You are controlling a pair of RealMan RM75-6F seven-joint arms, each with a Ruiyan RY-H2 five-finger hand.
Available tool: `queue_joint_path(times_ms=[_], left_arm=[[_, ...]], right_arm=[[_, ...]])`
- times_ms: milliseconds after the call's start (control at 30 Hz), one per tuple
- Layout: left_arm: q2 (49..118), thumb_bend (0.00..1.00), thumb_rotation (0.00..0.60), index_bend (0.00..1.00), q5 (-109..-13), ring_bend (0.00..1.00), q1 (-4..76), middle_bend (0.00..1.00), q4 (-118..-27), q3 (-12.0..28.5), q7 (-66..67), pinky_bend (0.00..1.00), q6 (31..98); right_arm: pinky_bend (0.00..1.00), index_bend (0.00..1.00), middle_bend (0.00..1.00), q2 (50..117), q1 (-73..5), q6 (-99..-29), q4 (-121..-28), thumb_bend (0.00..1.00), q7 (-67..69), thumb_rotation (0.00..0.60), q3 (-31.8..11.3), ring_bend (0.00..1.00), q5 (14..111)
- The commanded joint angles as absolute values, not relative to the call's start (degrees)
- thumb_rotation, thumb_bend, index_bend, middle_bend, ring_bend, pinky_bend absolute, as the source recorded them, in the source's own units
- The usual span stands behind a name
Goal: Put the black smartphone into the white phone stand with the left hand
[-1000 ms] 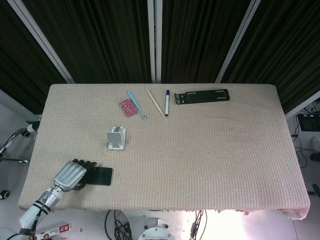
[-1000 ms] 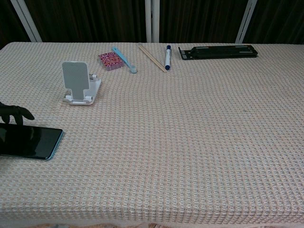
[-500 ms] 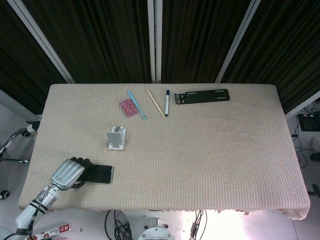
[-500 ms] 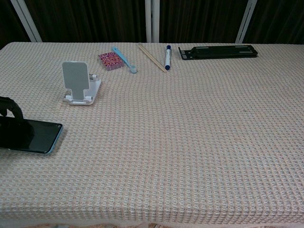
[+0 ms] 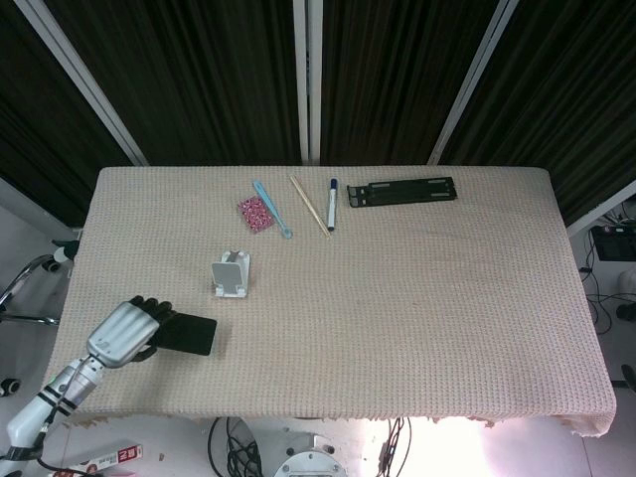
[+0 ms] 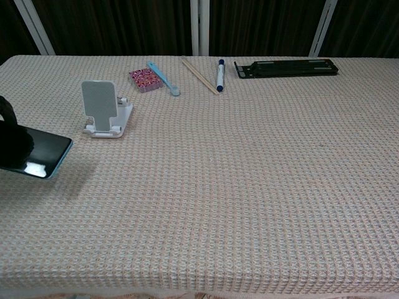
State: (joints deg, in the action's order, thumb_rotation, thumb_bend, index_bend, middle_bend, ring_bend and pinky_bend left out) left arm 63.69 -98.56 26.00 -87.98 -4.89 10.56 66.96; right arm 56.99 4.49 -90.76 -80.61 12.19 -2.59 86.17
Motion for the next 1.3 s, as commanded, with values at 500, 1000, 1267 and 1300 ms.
queue_joint_path(times_ms=[500, 1000, 1267, 1300], left_arm=[[64.8, 0.45, 0.6, 0.31, -117.2, 0.6, 34.3, 0.55, -66.8, 3.3, 35.3, 0.4, 82.4], [72.4, 0.48, 0.6, 0.32, -127.6, 0.59, 43.0, 0.56, -58.5, 0.9, 39.3, 0.36, 83.1], [69.6, 0.48, 0.6, 0.32, -128.4, 0.59, 47.5, 0.55, -63.3, -0.6, 43.5, 0.36, 72.2], [69.2, 0.48, 0.6, 0.32, -128.5, 0.59, 47.9, 0.55, -64.1, -0.8, 44.2, 0.36, 71.1]], right_arm=[[0.0, 0.0, 0.0, 56.9, 5.1, -91.5, -82.7, 0.2, 9.2, 0.6, -2.8, 0.0, 85.4], [0.0, 0.0, 0.0, 57.9, 5.7, -91.9, -82.4, 0.2, 7.7, 0.6, -2.7, 0.0, 85.0], [0.0, 0.0, 0.0, 58.6, 6.9, -93.2, -80.8, 0.2, 9.4, 0.6, -3.1, 0.0, 83.9], [0.0, 0.0, 0.0, 58.8, 7.1, -93.3, -80.4, 0.2, 9.8, 0.6, -3.2, 0.0, 83.8]])
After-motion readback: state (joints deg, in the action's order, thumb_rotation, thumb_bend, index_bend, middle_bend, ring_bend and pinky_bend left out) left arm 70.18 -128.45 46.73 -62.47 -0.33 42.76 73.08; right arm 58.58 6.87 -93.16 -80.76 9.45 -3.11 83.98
